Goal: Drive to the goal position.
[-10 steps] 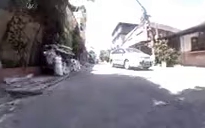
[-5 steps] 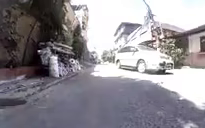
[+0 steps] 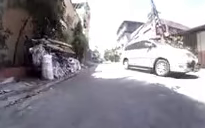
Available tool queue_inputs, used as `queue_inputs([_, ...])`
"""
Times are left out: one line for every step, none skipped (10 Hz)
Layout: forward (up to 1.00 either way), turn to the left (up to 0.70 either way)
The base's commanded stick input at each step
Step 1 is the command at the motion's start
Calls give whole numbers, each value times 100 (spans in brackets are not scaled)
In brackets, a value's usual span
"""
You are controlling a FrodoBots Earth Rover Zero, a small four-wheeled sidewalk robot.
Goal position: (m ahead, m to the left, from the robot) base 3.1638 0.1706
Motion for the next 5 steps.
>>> queue_inputs([100, 0])
queue_inputs([100, 0])
queue_inputs([100, 0])
queue_inputs([100, 0])
queue_inputs([100, 0])
